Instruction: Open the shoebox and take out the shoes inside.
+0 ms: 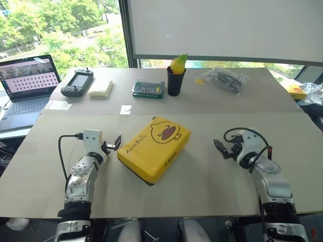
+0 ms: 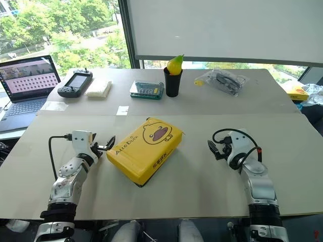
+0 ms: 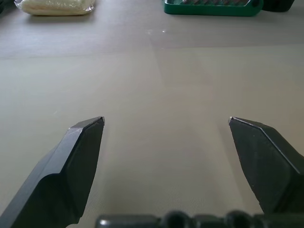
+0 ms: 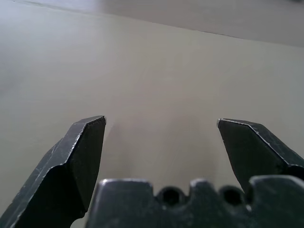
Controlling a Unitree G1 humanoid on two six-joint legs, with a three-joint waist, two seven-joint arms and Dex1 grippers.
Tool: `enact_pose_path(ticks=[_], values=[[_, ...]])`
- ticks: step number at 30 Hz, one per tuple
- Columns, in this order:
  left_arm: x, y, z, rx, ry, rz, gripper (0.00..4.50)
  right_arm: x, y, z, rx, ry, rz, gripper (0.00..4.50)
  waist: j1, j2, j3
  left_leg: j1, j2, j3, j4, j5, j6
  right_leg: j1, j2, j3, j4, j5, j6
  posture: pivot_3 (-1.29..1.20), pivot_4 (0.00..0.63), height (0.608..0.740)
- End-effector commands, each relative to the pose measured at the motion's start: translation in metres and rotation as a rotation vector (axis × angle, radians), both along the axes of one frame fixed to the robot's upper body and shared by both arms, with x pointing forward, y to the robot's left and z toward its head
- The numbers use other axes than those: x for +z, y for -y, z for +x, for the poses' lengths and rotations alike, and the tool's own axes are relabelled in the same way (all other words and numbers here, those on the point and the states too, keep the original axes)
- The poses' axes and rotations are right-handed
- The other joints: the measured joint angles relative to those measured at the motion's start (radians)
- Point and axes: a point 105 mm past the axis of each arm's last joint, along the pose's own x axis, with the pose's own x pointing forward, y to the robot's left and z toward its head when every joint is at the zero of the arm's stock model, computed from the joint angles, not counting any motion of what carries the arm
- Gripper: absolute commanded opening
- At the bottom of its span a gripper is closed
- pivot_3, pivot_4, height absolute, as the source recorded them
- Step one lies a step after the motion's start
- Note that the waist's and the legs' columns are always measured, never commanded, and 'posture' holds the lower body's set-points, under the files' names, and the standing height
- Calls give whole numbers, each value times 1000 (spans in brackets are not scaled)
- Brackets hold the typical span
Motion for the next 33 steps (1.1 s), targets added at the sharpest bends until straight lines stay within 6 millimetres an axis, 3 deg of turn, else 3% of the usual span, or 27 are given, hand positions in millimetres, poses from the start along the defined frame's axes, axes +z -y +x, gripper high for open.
enact_pose_path(ticks=[1, 4, 5, 11, 15, 16, 18, 21, 25, 28, 33], values=[[22, -8, 7, -11, 71, 5, 4500, 27, 9, -1, -28, 104, -8, 4465, 0, 0, 0, 0, 0, 0, 0, 0, 0, 0, 0, 0, 0, 0, 0, 0, 150, 732], [33, -11, 15, -83, 80, 64, 4500, 42, 23, -11, -32, 121, -22, 4465, 3, -1, 1, -1, 0, 0, 0, 0, 0, -1, 0, -1, 1, 0, 0, 0, 150, 732], [35, -13, 17, -88, 83, 72, 3970, 42, 21, -15, 0, 103, -21, 3948, 5, -1, 1, -1, 0, -1, 0, 0, 0, -1, 1, -1, 0, 0, 1, 0, 150, 732], [50, -14, 38, -140, 100, 160, 1857, 41, -5, -44, 198, -23, -3, 1966, 17, -3, 2, -1, 0, -1, 0, 0, 0, 0, 0, -1, -1, -2, 3, 0, 150, 732], [50, 28, 43, -377, 93, 298, 228, 31, -48, -62, 406, -130, 30, 558, 17, -3, 2, -1, 0, -1, 0, 0, 0, 0, 0, -1, 0, -3, 4, 0, 150, 732], [50, 33, 43, -410, 94, 307, 0, 30, -53, -63, 428, -139, 38, 208, 18, -3, 2, -1, 0, -1, 1, 0, 0, 0, 0, -1, 0, -3, 4, 0, 150, 732], [52, 44, 41, -481, 87, 307, 0, 29, -64, -63, 463, -150, 66, 78, 18, -4, 2, -1, 0, -1, 0, 0, 0, 0, 0, -1, -1, -3, 4, 0, 150, 732], [34, 68, 20, -705, -55, 257, 0, 22, -81, -64, 524, -201, 162, 78, 16, -4, 3, -2, 0, -1, 0, 0, 0, -1, 0, -1, -1, -3, 4, 0, 150, 732], [28, 98, -31, -1016, -146, 201, 0, 8, -97, -58, 597, -256, 208, 78, 3, -5, 3, -2, 0, -1, 0, 0, 0, -1, 0, -1, 0, -2, 2, 0, 150, 732], [32, 105, -37, -1038, -164, 176, 0, 6, -97, -40, 571, -245, 293, 78, 8, -6, 4, -2, 1, -1, 0, 0, 0, -1, 0, -2, 0, 0, -2, 0, 150, 732], [39, 117, -36, -1036, -154, 144, 0, -2, -94, -19, 560, -247, 294, 78, 12, -6, 5, -1, 1, -2, 3, 0, 0, 0, 0, -3, 1, -3, 3, 0, 150, 732]])
